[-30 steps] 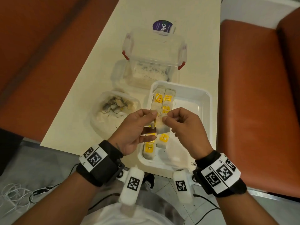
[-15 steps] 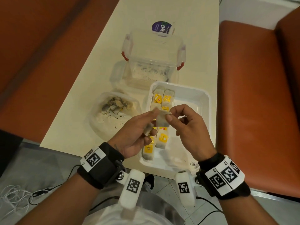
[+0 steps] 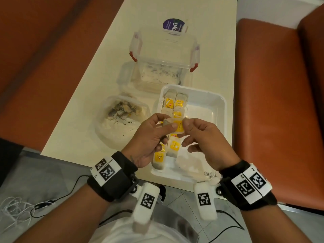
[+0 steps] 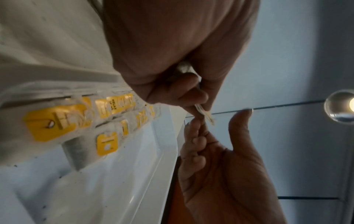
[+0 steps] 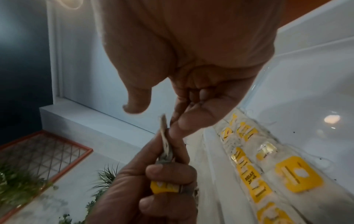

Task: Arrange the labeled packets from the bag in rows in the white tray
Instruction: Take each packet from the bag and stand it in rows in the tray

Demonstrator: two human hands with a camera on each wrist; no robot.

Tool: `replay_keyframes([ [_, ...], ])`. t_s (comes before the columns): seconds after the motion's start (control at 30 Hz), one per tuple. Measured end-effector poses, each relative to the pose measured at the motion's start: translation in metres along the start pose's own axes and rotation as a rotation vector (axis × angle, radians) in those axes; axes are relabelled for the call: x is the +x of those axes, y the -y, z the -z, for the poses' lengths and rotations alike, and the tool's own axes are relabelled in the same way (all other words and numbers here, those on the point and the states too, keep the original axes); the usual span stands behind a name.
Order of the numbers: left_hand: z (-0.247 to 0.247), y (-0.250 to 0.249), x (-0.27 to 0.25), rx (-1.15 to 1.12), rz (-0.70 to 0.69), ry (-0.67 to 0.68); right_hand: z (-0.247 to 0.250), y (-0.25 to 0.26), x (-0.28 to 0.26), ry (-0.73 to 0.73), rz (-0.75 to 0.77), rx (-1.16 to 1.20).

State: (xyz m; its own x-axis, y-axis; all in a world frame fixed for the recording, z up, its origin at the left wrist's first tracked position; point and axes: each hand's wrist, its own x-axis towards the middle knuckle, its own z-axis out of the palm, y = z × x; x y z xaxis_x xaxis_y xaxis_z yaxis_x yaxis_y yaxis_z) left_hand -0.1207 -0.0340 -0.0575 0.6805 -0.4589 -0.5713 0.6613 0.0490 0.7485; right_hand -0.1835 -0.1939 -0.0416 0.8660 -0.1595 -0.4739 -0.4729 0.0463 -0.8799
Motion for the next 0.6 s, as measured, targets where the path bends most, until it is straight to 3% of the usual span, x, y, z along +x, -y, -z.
replay_keyframes([
  [0.17,0.004,0.005,-0.001,0.047,-0.042,-0.012,0.007,0.000,0.006,-0.052,0.009,-0.056],
  [0.4,0.017,0.007,-0.004,0.279,-0.042,-0.018,0.014,0.009,0.008,-0.037,0.082,-0.172],
  [0.5,0.023,0.008,-0.007,0.331,-0.032,-0.001,0.016,0.004,0.010,-0.016,0.115,-0.335],
  [0.6,0.035,0.008,-0.008,0.337,-0.022,-0.087,0.016,-0.008,0.014,0.045,0.134,-0.641],
])
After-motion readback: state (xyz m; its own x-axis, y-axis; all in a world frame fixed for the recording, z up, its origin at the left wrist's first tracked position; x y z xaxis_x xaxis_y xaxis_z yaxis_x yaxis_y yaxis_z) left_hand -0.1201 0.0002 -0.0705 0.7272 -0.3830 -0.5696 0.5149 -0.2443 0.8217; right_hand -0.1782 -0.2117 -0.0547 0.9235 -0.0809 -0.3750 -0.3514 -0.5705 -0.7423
